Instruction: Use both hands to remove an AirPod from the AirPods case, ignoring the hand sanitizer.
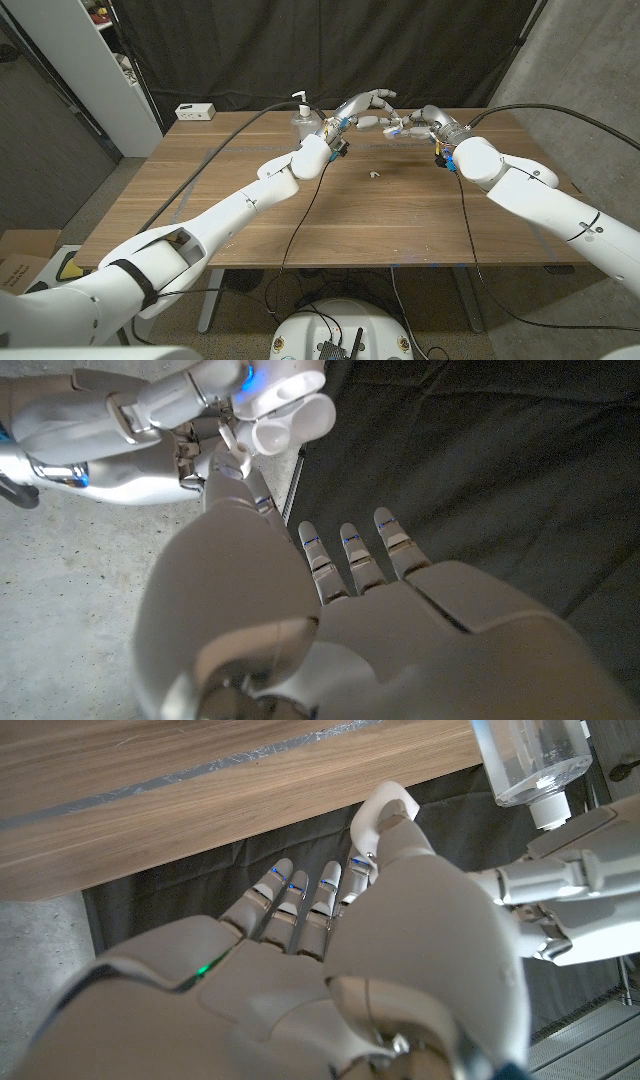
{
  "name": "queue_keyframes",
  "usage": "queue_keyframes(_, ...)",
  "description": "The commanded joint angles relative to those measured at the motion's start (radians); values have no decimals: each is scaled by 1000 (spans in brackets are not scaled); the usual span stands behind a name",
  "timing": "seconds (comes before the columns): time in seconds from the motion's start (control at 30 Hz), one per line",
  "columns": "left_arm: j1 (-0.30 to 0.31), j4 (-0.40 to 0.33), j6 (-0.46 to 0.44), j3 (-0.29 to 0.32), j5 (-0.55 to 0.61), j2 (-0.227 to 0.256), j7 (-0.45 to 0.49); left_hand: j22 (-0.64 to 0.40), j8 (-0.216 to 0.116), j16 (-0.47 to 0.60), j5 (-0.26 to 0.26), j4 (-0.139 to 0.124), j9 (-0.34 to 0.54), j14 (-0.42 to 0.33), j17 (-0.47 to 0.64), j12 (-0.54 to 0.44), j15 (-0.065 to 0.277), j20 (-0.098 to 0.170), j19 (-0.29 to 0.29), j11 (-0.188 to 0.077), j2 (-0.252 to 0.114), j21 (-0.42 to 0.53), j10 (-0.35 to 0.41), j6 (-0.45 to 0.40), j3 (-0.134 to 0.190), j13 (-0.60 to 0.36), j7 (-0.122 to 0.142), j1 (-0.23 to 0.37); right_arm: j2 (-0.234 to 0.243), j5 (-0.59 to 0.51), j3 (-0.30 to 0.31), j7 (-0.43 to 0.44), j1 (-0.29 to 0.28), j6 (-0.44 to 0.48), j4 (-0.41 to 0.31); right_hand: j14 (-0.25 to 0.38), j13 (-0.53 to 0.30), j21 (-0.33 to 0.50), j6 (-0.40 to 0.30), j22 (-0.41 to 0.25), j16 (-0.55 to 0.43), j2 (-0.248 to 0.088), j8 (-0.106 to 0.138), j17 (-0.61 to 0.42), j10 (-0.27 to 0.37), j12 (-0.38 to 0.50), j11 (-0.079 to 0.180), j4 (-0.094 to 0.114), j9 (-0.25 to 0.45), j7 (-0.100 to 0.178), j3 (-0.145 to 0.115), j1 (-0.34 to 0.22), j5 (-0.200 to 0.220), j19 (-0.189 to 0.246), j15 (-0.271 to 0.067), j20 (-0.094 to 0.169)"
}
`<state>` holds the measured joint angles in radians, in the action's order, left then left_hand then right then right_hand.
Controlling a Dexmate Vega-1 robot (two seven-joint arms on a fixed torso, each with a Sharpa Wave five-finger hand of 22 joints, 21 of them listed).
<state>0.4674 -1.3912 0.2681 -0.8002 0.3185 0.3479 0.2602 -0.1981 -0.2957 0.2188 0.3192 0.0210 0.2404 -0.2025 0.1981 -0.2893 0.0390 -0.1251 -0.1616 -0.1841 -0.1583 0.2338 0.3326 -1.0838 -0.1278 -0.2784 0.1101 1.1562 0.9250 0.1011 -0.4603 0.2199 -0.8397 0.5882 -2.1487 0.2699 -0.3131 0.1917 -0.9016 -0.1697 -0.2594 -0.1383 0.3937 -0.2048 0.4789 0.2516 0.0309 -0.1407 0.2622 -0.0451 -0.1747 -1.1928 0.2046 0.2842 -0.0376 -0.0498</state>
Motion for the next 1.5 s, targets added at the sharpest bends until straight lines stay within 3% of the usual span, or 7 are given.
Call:
queue_keyframes(0.03, 21, -55, -11, 29, -6, 22, -8, -5, -17, 4, 7, 0, 51, -7, 3, -7, 86, 0, -11, 6, -9, 6, 11, -4, 3, -3, 0, 10, -9, -6, -1, -2, 13, 36, 23, 12, -6, 3, -38, -3, -1, -7, 2, -3, 5, 1, 3, 1, 322, 40, -4, 0, 3, 4, -98, -1)
queue_keyframes(0.07, 22, -60, -16, 32, -7, 24, -12, -5, -17, 4, 7, 0, 52, -7, 3, -6, 85, 0, -11, 6, -9, 7, 11, -3, 3, -3, 0, 10, -9, -4, 2, -1, 13, 40, 24, 12, -6, 2, -36, -3, -1, -7, 2, -3, 4, 1, -2, 1, 324, 41, -4, 0, 3, 4, -97, -2)
queue_keyframes(0.1, 22, -61, -17, 32, -7, 24, -13, -5, -18, 4, 7, 0, 53, -7, 3, -6, 85, 1, -11, 6, -9, 7, 11, -5, 3, -3, -1, 11, -9, -4, 2, -1, 13, 40, 24, 13, -6, 3, -39, -3, -1, -6, 1, -2, 6, 1, 15, 0, 322, 43, -4, -2, 3, 4, -97, -3)
queue_keyframes(0.13, 23, -70, -28, 35, -7, 29, -19, -5, -19, 3, 7, -1, 54, -7, 4, -6, 85, 1, -11, 9, -8, 7, 11, -4, 3, -3, -3, 11, -12, 0, 8, 7, 10, 51, 27, 13, -6, 3, -39, -3, -1, -7, 1, -3, 6, 1, 4, 1, 324, 43, -4, -1, 3, 4, -97, -3)
queue_keyframes(0.5, 2, -117, -128, 51, -65, 53, -134, -5, -26, -12, 3, -4, 72, 28, 5, 12, 63, -9, 7, 27, -6, 1, -23, -6, 4, -2, -2, 17, -16, 14, 36, 52, -15, 65, 43, 12, -6, 3, -40, -3, 0, -7, -1, -3, 6, 0, 7, 2, 326, 45, -3, 0, 3, 4, -95, -2)
queue_keyframes(1.0, -127, 7, -211, 6, -213, 19, -377, 2, -30, -34, -10, -8, 97, 111, 1, 39, 22, -47, 77, 52, -3, -28, -70, 5, 8, 9, -3, 27, -19, 29, 67, 104, -40, 71, 41, 13, -8, 2, -36, -3, 1, -8, -7, -3, 4, -2, 2, 2, 327, 45, -3, 1, 3, 3, -96, -1)
queue_keyframes(1.5, -295, 127, -328, -125, -183, -32, -579, 13, -21, -51, -19, -4, 95, 265, -17, 84, -26, -77, 169, 89, -2, -49, -179, -2, 15, 32, -11, 47, -14, 49, 89, 113, -49, 53, 36, 14, -8, 3, -37, -3, 1, -8, -9, -4, 3, -3, 0, 2, 329, 47, -2, 1, 3, 5, -97, -2)
